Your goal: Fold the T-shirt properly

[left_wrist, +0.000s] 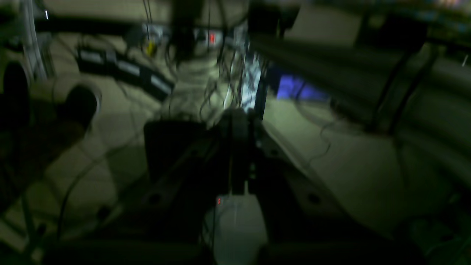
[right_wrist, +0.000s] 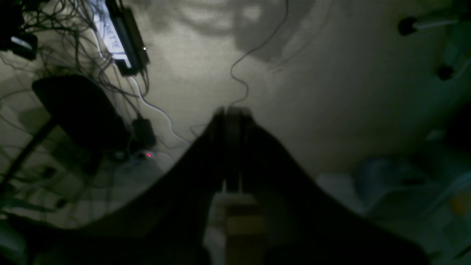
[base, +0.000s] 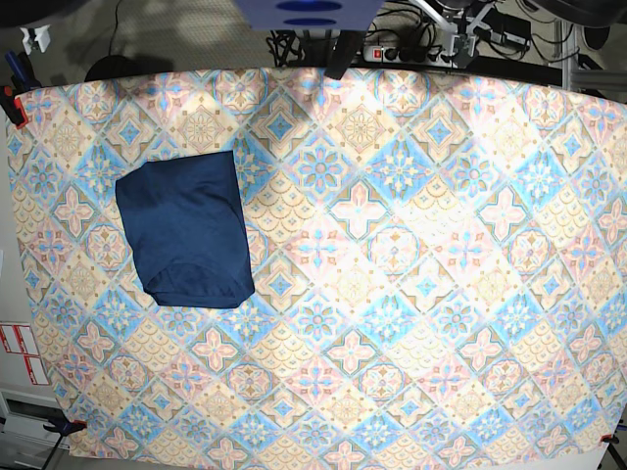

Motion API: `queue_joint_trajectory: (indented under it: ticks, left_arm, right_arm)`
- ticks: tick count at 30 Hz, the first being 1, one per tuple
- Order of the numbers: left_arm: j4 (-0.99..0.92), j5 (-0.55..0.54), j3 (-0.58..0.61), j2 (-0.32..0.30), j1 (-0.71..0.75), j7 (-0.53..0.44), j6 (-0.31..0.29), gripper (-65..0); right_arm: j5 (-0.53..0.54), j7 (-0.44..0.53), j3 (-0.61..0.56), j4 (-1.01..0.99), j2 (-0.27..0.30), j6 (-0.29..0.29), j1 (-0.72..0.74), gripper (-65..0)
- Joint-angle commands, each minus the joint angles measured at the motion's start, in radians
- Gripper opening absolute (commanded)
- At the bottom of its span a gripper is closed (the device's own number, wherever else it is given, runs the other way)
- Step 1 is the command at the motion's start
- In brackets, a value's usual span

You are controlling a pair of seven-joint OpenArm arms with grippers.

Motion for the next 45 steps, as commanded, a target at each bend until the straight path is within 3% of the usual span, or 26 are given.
queue_joint_trajectory:
  ticks: [1,7,16,21,26,32,40,45]
  left_arm:
    - [0.002,-0.001,0.012,-0.002,0.020,-0.010,0.002,-65.0]
    - [-0.146,0.010,0.080,-0.007,-0.018,-0.019,0.002,-65.0]
    - [-0.691,0.012,0.296,-0.004,-0.282,-0.261,0.002,-65.0]
    - [-0.947,0.007,0.342,0.030,-0.403,-0.389,0.002,-65.0]
    - [-1.220,0.012,0.348,0.070,-0.509,-0.556,0.002,-65.0]
    - [-1.550,0.012,0.348,0.103,-0.655,-0.725,0.000,-65.0]
    - [-1.652,0.009,0.347,0.123,-0.771,-0.734,0.000,-65.0]
    - [-1.652,0.004,0.345,0.125,-0.796,-0.734,0.000,-65.0]
  right_arm:
    - [-0.031,0.005,0.010,-0.025,-0.008,0.000,-0.013,-64.8]
    - [-0.140,0.133,-0.006,-0.340,-0.018,0.000,0.040,-64.8]
    - [-0.163,0.554,-0.233,-0.798,-0.014,0.000,0.196,-64.8]
    - [-0.182,0.707,-0.339,-0.941,-0.014,0.000,0.271,-64.8]
    - [-0.265,0.824,-0.372,-1.087,-0.014,0.000,0.366,-64.8]
    - [-0.312,0.867,-0.371,-1.176,-0.019,0.000,0.462,-64.8]
    - [-0.314,0.867,-0.365,-1.177,-0.136,0.000,0.511,-64.8]
    - [-0.312,0.862,-0.363,-1.177,-0.176,0.000,0.551,-64.8]
